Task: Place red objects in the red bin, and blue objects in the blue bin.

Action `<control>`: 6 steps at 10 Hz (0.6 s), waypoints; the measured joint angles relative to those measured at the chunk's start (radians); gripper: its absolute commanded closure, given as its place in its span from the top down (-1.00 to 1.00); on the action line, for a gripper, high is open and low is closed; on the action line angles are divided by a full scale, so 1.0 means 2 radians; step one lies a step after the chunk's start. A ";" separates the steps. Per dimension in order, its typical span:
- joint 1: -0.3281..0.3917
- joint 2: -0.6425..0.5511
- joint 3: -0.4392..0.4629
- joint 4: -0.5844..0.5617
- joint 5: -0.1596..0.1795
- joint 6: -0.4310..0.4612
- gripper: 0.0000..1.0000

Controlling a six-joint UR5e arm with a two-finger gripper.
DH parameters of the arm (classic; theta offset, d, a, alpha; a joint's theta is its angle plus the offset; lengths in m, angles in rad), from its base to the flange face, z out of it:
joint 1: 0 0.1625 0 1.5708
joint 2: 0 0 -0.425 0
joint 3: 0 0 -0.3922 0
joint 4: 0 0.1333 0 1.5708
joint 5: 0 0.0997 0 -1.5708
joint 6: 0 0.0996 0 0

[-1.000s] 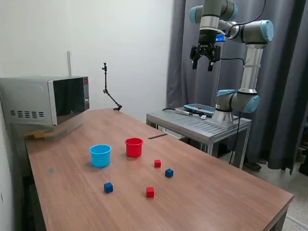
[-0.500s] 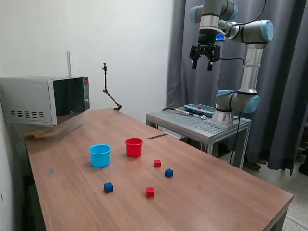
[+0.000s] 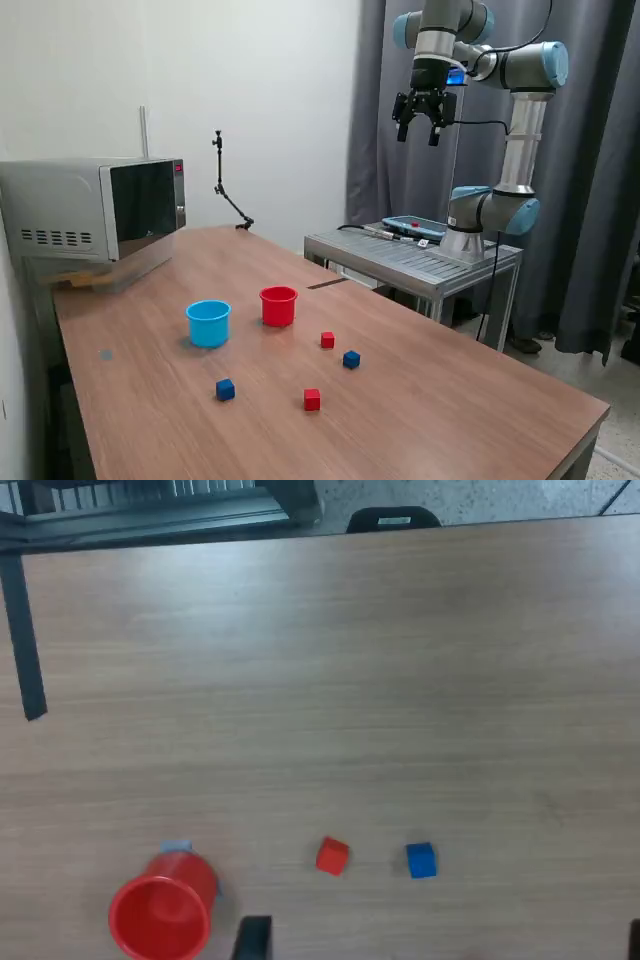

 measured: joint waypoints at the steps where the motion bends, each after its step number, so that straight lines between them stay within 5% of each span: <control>1: 0.000 0.000 0.000 0.000 0.000 0.001 1.00; 6: 0.000 0.010 0.000 0.001 -0.007 0.001 1.00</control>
